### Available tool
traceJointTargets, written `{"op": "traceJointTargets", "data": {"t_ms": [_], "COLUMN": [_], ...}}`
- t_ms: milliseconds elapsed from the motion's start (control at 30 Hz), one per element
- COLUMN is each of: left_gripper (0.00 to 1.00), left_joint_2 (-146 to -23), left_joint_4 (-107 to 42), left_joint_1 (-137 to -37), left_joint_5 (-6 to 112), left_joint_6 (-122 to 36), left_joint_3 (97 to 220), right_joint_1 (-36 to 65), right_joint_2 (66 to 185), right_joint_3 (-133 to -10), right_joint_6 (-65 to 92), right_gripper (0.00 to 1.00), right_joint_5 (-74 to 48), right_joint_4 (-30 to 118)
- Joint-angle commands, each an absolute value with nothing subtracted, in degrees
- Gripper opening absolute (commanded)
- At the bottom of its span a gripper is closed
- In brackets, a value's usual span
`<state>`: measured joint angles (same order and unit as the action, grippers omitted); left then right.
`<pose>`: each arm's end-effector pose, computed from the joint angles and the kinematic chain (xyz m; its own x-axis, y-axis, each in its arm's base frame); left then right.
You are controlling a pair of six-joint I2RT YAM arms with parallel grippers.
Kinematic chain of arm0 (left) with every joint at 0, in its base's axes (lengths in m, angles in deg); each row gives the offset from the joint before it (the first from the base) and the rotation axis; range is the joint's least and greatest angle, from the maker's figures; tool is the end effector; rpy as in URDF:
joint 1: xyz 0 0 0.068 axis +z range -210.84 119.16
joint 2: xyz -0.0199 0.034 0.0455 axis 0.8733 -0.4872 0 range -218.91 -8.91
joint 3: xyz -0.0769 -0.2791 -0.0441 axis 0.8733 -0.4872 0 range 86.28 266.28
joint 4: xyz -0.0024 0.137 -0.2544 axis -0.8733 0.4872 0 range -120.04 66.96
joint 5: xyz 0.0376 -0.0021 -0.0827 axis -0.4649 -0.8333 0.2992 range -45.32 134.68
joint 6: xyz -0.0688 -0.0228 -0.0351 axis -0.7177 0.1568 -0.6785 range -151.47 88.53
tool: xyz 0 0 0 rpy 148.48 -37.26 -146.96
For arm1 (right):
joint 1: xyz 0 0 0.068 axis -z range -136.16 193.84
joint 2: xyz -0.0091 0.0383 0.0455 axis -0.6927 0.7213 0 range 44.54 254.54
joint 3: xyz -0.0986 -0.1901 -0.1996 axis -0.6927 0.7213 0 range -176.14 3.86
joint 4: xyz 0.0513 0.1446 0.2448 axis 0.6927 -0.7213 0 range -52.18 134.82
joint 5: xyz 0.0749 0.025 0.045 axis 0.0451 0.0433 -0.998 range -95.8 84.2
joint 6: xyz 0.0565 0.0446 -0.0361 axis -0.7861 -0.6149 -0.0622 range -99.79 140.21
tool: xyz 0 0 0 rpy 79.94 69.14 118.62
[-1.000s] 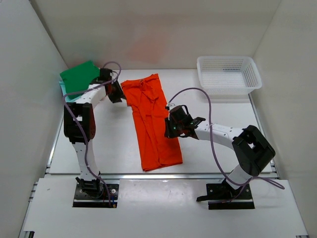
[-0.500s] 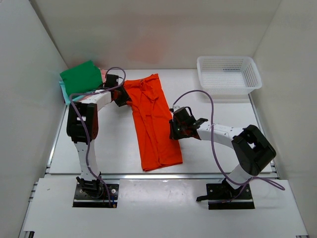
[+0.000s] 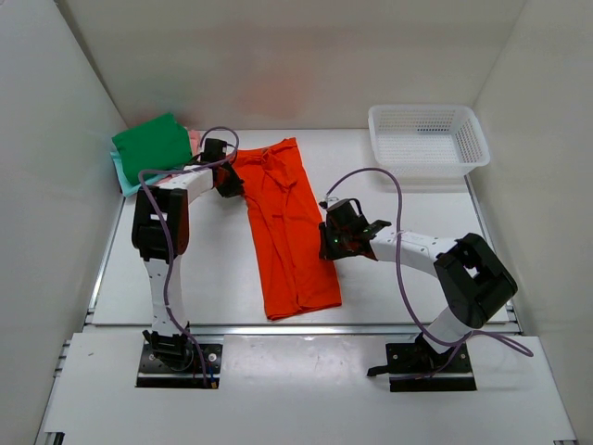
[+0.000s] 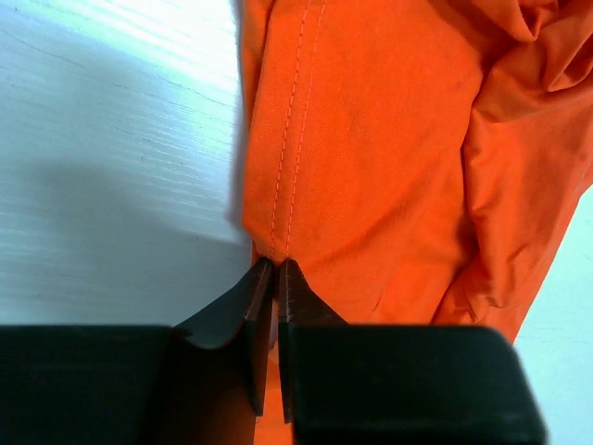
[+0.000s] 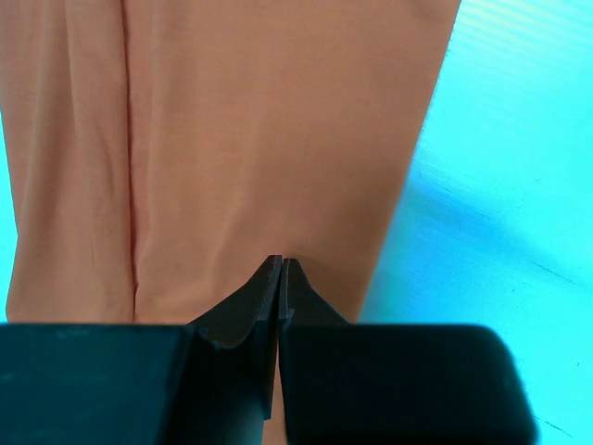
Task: Fold and stack the t-shirts
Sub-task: Rotate the tshirt 90 degrees
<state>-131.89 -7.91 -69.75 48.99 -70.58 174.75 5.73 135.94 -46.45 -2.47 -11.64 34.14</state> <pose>0.5067 -0.0846 0.1266 -0.7634 -0.5171 -0.3871 -0.3691 0.8410 -0.3955 0.2800 0.2288 0.1504 -0.8261 -0.1606 -0.5402 -0.3740 0.8732 0.3124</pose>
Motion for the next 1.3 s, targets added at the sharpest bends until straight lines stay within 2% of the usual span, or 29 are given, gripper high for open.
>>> {"op": "traceJointTargets", "data": {"t_ms": [0,100,500,633,700,767,800,900,967,1267], "left_gripper": [0.17,0.14,0.2,0.18,0.21,0.32,0.41,0.43,0.52,0.47], "left_joint_2": [-129.4,-128.4,-134.2,-137.0,-138.7,-139.9,-140.1,-138.4,-135.9,-129.5], "left_joint_4": [-7.7,-8.2,-2.4,-0.9,0.3,2.9,3.0,0.0,-3.8,-9.4], "left_joint_1": [-69.7,-69.6,-73.5,-74.6,-75.2,-75.4,-75.5,-74.5,-73.9,-68.9], "left_joint_5": [47.2,47.9,50.1,51.4,51.4,51.1,51.2,52.3,51.5,48.0], "left_joint_6": [-70.7,-71.5,-69.3,-69.4,-69.2,-68.9,-68.8,-69.2,-70.3,-69.7], "left_joint_3": [176.3,177.2,192.6,195.4,196.7,198.0,197.9,194.0,189.3,181.0], "right_joint_1": [6.1,6.0,6.3,6.7,6.8,6.9,6.9,5.7,4.4,-2.8], "right_joint_2": [133.8,133.8,134.1,134.2,134.3,134.7,134.4,134.4,134.4,135.4], "right_joint_3": [-45.9,-45.5,-44.7,-44.7,-44.7,-44.7,-44.3,-44.7,-44.1,-44.9], "right_joint_6": [-2.3,-1.9,-2.4,-2.5,-1.9,-2.2,-2.2,-1.7,-1.8,-1.7], "right_gripper": [0.0,0.0,0.0,0.0,0.0,0.0,0.0,0.0,0.0,0.0], "right_joint_5": [-11.8,-11.4,-12.5,-12.7,-12.7,-13.0,-13.0,-13.3,-13.6,-21.2], "right_joint_4": [36.4,35.9,36.7,36.9,37.4,37.6,37.5,37.6,37.9,44.4]}}
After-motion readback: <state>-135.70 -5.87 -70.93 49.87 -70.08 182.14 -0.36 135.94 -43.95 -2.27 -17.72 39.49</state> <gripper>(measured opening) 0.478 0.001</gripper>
